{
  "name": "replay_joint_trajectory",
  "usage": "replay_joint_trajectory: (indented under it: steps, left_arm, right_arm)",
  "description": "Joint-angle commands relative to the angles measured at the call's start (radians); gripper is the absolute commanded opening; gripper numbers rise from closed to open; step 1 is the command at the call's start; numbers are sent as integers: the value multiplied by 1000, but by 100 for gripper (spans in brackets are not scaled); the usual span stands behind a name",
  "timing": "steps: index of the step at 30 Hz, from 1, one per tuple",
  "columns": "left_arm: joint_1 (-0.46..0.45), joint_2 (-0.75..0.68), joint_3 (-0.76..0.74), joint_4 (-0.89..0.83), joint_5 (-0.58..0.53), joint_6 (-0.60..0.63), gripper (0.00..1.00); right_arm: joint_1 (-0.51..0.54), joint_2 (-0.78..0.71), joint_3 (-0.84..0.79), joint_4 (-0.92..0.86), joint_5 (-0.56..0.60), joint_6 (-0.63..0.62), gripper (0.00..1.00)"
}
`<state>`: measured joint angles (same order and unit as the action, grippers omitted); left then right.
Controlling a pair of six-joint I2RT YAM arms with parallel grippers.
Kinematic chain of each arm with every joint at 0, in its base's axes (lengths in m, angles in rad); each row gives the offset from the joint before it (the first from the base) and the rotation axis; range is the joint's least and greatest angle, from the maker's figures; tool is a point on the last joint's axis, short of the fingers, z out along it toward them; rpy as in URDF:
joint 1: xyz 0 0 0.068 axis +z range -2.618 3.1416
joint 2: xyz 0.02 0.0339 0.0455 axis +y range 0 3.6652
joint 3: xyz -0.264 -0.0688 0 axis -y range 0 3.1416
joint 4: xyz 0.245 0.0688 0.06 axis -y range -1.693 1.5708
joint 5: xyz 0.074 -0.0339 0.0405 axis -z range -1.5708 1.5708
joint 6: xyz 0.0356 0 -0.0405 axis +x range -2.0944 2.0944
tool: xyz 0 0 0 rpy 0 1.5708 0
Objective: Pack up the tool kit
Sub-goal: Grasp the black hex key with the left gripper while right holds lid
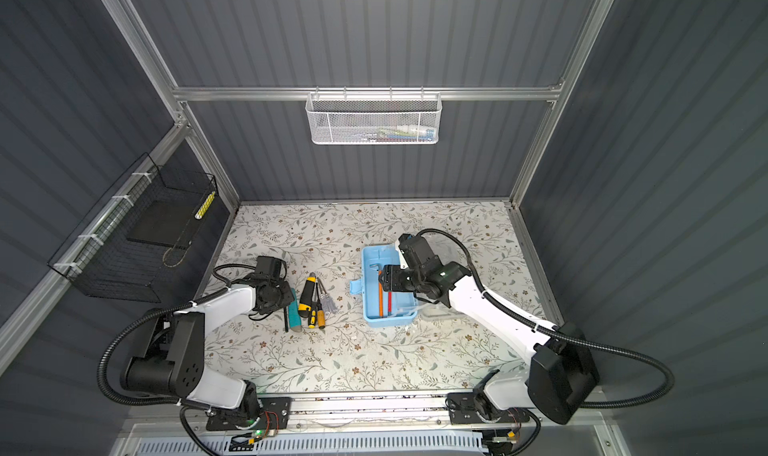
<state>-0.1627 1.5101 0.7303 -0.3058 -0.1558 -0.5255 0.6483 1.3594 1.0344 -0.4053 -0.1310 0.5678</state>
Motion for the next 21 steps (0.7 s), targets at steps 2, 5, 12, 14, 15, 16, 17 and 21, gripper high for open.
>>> replay_joint_trajectory:
  steps: [2, 5, 12, 14, 15, 16, 17, 21]
  left_arm:
    - [5, 24, 15, -28, -5, 33, 21]
    - [5, 22, 21, -37, -17, 44, 19]
    - [5, 54, 25, -31, -1, 54, 11]
    - [5, 58, 24, -29, 1, 54, 8]
    - [5, 58, 22, -27, 1, 54, 4]
    - [4, 57, 21, -27, 2, 54, 2]
    - [3, 55, 23, -28, 4, 54, 0]
    - [3, 40, 33, -41, 9, 61, 0]
  right_arm:
    - [-3, 10, -8, 11, -12, 7, 68]
    - [-4, 9, -10, 12, -12, 9, 68]
    - [-4, 14, -11, 11, -19, 15, 68]
    - [-4, 12, -13, 11, -20, 18, 68]
    - [-4, 11, -14, 12, -19, 18, 68]
    - [-3, 11, -16, 11, -20, 18, 68]
    - [-4, 11, -18, 11, -19, 20, 68]
    - [-3, 12, -22, 44, -28, 24, 68]
